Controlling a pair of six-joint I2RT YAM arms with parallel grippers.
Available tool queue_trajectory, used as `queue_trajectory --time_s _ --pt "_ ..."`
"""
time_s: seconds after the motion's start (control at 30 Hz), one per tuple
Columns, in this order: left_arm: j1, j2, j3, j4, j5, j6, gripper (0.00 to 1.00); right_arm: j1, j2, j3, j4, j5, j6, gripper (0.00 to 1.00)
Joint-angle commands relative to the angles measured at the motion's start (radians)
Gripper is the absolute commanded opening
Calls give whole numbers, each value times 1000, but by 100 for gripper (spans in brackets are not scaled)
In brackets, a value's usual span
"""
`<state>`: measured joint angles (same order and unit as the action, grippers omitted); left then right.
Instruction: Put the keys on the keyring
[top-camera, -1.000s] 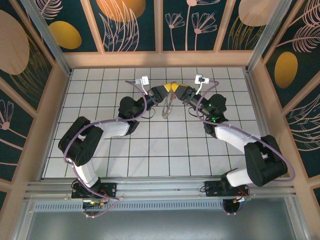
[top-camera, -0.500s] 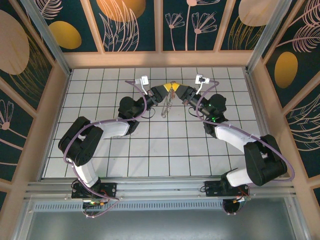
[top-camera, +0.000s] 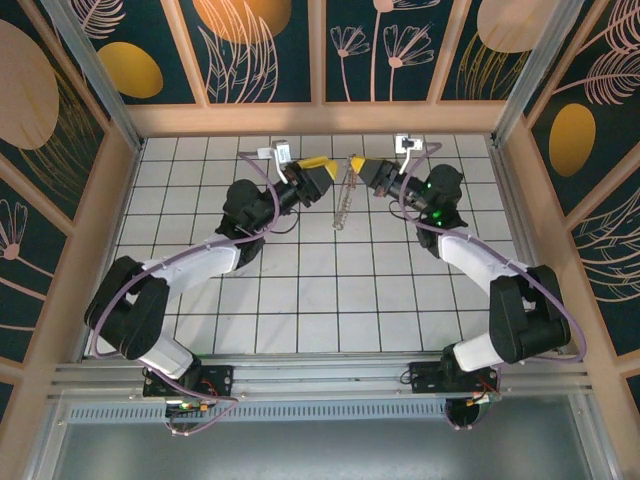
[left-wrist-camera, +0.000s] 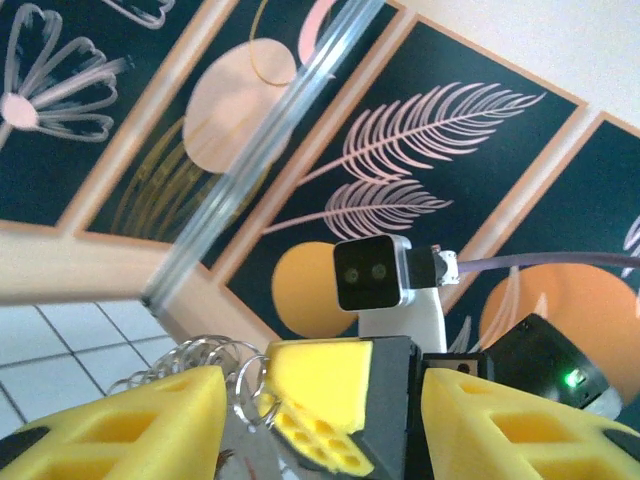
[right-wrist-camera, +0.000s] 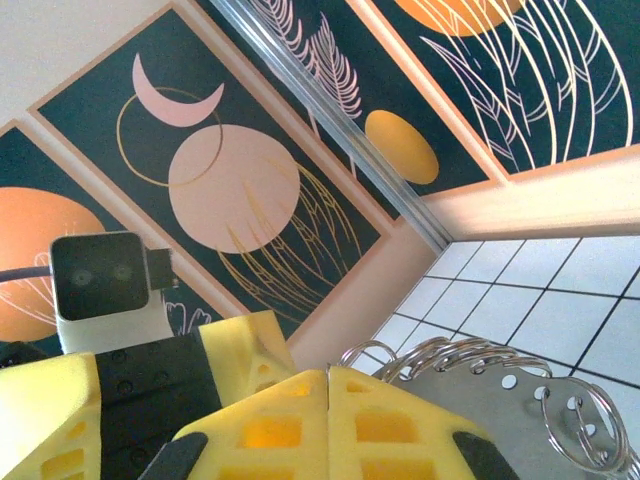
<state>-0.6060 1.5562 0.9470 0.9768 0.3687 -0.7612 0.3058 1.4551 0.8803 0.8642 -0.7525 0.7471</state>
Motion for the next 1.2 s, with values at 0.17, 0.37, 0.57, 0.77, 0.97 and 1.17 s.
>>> queue_trajectory --time_s 0.17,0.37,0.57,0.77,0.97,1.17 --pt "93 27 136 -248 123 178 63 -111 145 239 -164 -230 -77 0" --pt "162 118 265 -356 248 225 66 -151 310 418 -223 -372 -109 0" --pt "192 221 396 -461 380 260 68 -157 453 571 -272 -516 -146 0" --pt "214 309 502 -515 498 248 68 -157 528 663 -298 -582 -160 0" --pt "228 395 609 -536 546 239 66 -157 581 771 -349 -610 -150 0" --pt "233 511 732 -513 629 169 53 -154 623 852 -406 -621 -153 0"
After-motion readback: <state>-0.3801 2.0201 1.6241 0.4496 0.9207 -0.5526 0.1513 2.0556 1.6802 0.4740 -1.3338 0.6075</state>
